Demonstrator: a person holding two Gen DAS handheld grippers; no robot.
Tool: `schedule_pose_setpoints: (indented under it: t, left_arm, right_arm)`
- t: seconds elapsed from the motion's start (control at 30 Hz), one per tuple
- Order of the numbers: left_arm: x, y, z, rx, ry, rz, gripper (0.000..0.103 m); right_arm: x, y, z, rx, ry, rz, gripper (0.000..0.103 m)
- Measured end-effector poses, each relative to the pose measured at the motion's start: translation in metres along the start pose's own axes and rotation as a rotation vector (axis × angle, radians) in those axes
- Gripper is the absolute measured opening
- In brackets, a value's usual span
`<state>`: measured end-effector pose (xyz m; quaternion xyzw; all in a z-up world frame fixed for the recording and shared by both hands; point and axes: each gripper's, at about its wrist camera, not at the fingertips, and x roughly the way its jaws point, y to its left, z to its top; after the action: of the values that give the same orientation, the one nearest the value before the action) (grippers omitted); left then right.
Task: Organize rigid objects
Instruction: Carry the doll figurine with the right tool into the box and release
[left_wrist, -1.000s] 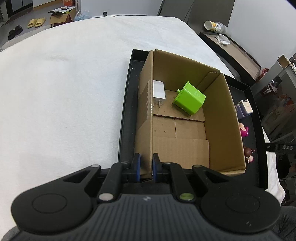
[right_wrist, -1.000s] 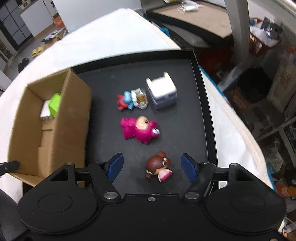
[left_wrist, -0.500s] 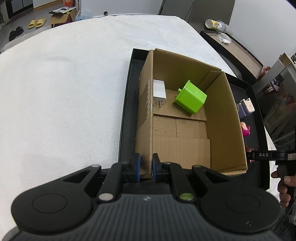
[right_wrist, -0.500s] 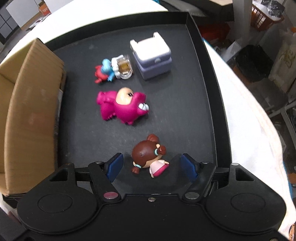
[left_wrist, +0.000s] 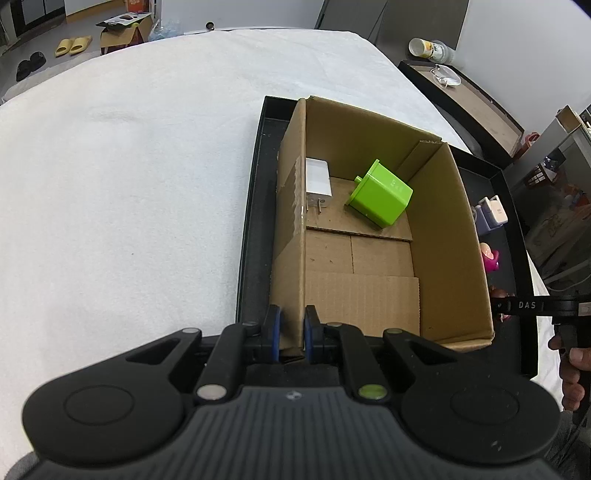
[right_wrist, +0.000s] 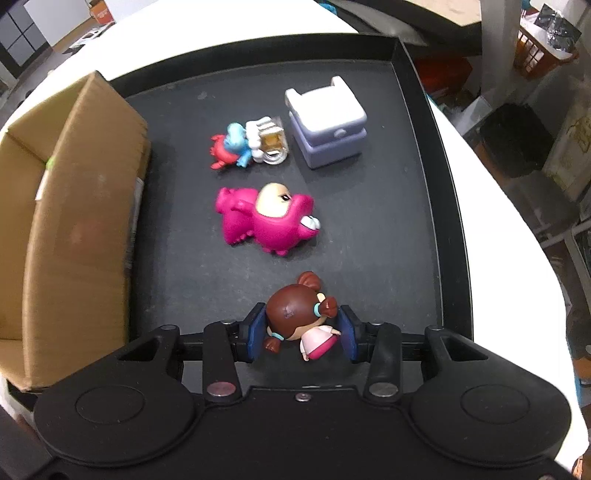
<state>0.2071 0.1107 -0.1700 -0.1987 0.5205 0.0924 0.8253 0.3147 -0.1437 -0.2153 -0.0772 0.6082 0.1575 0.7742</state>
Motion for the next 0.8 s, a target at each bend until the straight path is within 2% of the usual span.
schedule_pose_setpoints:
  t: [0.2,0.8]
  left_arm:
    - [0.000,0.001,0.000,0.001,0.002,-0.007,0.012]
    - [-0.003,0.008,0.001,-0.006,0.000,-0.042,0.012]
  right_arm:
    - [-0.018,0.009,0.004,-0.013,-0.037,0.028,0.041]
    - [-0.075,0.058,0.047,-0.098,-0.184,0.042,0.041]
